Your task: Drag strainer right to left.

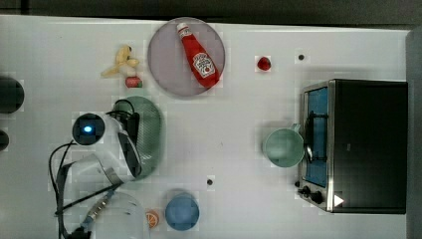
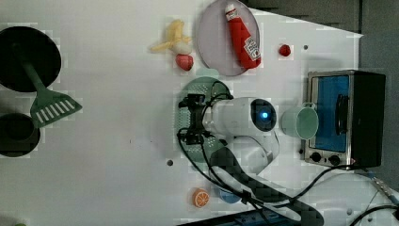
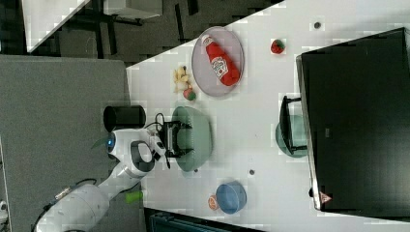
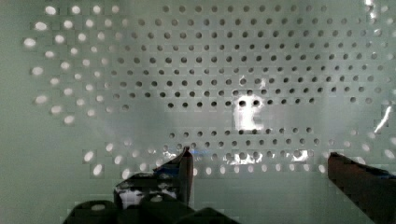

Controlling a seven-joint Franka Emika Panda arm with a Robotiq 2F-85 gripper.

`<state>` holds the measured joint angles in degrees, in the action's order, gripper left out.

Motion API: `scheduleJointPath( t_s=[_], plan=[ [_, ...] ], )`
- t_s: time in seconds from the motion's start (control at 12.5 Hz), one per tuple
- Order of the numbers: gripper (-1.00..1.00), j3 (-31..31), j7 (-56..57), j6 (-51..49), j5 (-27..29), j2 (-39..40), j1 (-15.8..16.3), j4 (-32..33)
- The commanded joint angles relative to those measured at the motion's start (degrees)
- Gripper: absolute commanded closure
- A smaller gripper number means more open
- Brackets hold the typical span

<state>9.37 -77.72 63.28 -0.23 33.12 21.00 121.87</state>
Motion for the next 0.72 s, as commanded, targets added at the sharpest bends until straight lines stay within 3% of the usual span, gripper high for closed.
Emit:
scheduleJointPath(
  t_s=[0.08,0.72],
  plan=[
    [-1.0,1.5,-5.8,-0.3,0.1,1.3,4.7,-4.9],
    [-1.0,1.5,-9.0,-0.6,0.2,5.4,8.6,-11.2]
  ],
)
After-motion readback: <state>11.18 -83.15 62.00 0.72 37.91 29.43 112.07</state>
